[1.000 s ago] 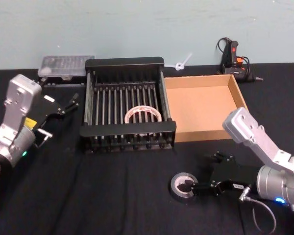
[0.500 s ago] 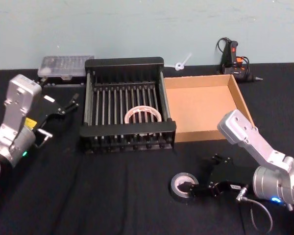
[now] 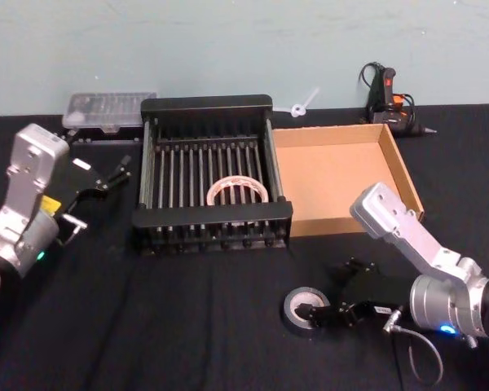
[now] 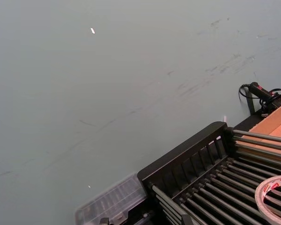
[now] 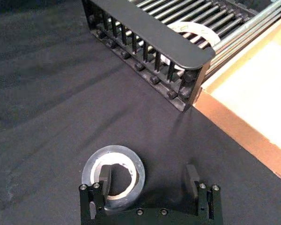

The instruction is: Pick up the white tape and place it into the black box , Pick up the silver tape and place it into the brown box.

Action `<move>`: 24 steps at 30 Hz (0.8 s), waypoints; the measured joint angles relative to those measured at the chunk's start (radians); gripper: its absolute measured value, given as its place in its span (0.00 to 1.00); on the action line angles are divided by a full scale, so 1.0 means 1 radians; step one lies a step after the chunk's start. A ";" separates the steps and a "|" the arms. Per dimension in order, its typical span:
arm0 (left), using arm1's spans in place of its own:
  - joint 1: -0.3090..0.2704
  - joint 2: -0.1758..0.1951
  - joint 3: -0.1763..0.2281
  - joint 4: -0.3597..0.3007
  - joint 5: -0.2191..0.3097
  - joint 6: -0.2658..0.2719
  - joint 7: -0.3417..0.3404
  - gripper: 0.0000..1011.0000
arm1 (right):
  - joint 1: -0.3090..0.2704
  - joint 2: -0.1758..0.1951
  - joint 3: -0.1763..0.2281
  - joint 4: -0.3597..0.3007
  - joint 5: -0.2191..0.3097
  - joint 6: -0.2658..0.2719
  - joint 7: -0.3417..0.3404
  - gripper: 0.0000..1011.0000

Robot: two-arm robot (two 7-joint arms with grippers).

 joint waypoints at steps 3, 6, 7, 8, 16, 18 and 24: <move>0.000 0.000 0.000 0.000 0.000 0.000 0.000 0.99 | 0.003 -0.004 -0.003 0.004 -0.004 0.007 0.000 0.99; 0.000 0.000 0.000 0.000 0.000 0.000 0.000 0.99 | 0.005 -0.008 -0.005 0.009 -0.007 0.011 -0.001 0.99; 0.000 0.000 0.000 0.000 0.000 0.000 0.000 0.99 | 0.006 -0.009 -0.005 0.010 -0.008 0.012 -0.001 0.99; 0.000 0.000 0.000 0.000 0.000 0.000 0.000 0.99 | 0.007 -0.010 -0.007 0.012 -0.010 0.014 -0.001 0.99; 0.000 0.000 0.000 0.000 0.000 0.000 0.000 0.99 | 0.011 -0.015 -0.009 0.019 -0.017 0.016 0.002 0.99; 0.000 0.000 0.000 0.000 0.000 0.000 0.000 0.99 | 0.013 -0.015 -0.010 0.020 -0.019 0.015 0.004 0.99; 0.000 0.000 0.000 0.000 0.000 0.000 0.000 0.99 | 0.013 -0.015 -0.010 0.020 -0.019 0.015 0.004 0.99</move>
